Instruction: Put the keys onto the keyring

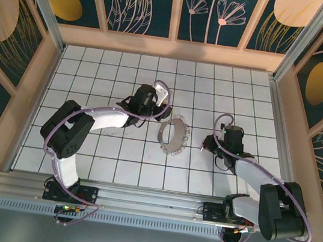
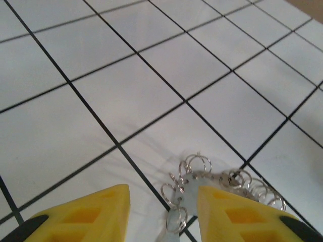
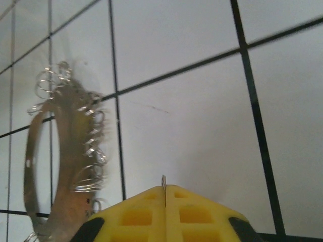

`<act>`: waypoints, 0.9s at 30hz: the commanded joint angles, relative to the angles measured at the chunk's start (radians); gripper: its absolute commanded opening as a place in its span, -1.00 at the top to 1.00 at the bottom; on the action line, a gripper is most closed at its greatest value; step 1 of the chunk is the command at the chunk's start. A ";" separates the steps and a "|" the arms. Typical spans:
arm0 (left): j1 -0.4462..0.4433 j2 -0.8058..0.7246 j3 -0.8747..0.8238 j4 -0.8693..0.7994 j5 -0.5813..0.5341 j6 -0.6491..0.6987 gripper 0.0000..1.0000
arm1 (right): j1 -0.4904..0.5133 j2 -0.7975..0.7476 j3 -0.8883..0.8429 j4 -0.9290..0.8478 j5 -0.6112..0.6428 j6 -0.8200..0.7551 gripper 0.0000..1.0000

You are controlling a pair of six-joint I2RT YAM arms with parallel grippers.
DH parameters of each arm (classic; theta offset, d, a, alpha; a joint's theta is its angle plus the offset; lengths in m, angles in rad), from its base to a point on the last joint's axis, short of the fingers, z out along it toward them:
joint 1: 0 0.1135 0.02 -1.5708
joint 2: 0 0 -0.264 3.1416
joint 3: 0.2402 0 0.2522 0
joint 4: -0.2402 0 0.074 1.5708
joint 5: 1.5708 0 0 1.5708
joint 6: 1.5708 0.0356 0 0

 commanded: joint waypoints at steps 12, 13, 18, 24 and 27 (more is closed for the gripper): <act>0.097 -0.101 -0.128 0.245 -0.031 -0.247 0.17 | 0.130 0.051 0.199 -0.071 0.066 -0.020 0.19; 0.102 -0.101 -0.132 0.248 -0.037 -0.248 0.17 | 0.152 0.084 0.230 -0.070 0.069 -0.026 0.19; 0.122 -0.101 -0.115 0.231 -0.034 -0.252 0.15 | 0.237 0.248 0.366 -0.062 0.083 -0.021 0.20; 0.135 -0.082 -0.072 0.130 0.059 -0.170 0.14 | 0.279 0.371 0.463 -0.047 0.097 -0.008 0.21; 0.135 -0.035 0.009 -0.007 0.160 -0.086 0.17 | 0.276 0.384 0.472 -0.039 0.104 -0.003 0.21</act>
